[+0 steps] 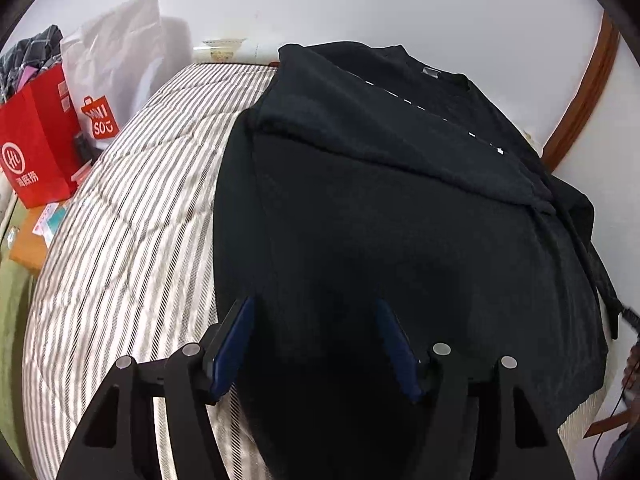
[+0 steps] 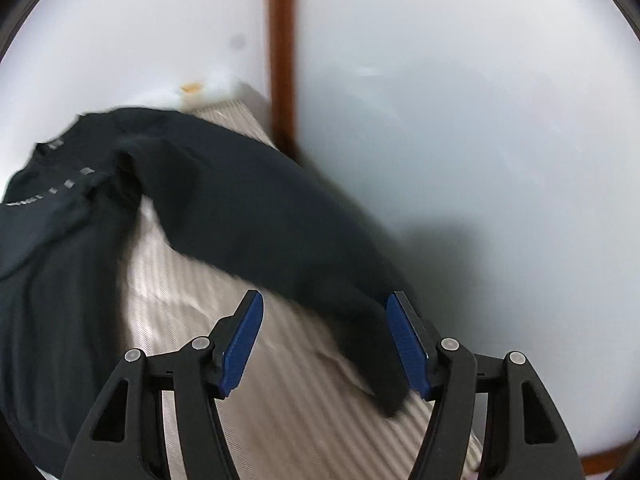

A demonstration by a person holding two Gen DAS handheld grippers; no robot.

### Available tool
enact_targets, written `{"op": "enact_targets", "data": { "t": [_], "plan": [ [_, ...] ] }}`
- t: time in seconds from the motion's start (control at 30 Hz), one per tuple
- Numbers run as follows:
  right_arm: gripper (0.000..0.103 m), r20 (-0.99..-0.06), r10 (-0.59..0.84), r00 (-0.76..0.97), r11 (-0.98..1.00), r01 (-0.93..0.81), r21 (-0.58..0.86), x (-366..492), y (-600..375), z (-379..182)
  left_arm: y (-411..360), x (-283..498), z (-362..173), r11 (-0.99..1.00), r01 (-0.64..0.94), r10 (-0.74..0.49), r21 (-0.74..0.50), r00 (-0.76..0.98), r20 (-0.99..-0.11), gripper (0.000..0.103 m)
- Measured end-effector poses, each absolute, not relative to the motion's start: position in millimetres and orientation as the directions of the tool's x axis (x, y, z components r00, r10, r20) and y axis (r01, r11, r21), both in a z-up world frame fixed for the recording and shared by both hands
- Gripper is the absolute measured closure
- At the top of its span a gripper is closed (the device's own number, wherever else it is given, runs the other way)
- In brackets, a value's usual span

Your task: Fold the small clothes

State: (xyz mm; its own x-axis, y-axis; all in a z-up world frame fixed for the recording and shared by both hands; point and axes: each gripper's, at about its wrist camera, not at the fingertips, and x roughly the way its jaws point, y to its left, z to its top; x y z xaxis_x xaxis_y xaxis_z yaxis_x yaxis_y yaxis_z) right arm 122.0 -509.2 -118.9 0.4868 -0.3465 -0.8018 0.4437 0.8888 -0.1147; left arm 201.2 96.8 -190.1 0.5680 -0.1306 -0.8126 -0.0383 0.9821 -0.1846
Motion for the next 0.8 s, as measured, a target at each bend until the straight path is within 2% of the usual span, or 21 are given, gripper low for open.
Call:
{"op": "enact_targets", "data": {
  "t": [0.2,0.27,0.33,0.37,0.47,0.6,0.8],
  "plan": [
    [0.040,-0.813,-0.361,0.457,0.877,0.463,-0.129,99,-528,-149,90,197,-187,0.985,-0.067,-0.092,-0.158,0.567,-0.819,0.041],
    [0.043,-0.811,-0.366,0.457,0.872,0.472,-0.128,100,-530,-155,90,196,-185,0.985,-0.078,-0.085,-0.156,0.564,-0.821,0.041],
    [0.057,-0.799,-0.377,0.469,0.872,0.470,-0.135,102,-531,-155,91,194,-183,0.984,-0.083,-0.083,-0.156,0.563,-0.822,0.041],
    [0.075,-0.794,-0.388,0.467,0.870,0.470,-0.148,104,-533,-155,91,192,-182,0.984,-0.086,-0.080,-0.155,0.563,-0.822,0.041],
    [0.092,-0.784,-0.414,0.462,0.867,0.461,-0.186,109,-532,-151,94,190,-179,0.985,-0.088,-0.070,-0.146,0.573,-0.817,0.041],
    [0.094,-0.754,-0.403,0.518,0.874,0.463,-0.149,116,-524,-126,99,189,-179,0.987,-0.085,-0.063,-0.137,0.575,-0.816,0.041],
    [0.094,-0.665,-0.360,0.655,0.921,0.364,-0.140,145,-453,-51,123,189,-175,0.977,-0.081,-0.115,-0.195,0.571,-0.813,0.041]
  ]
}}
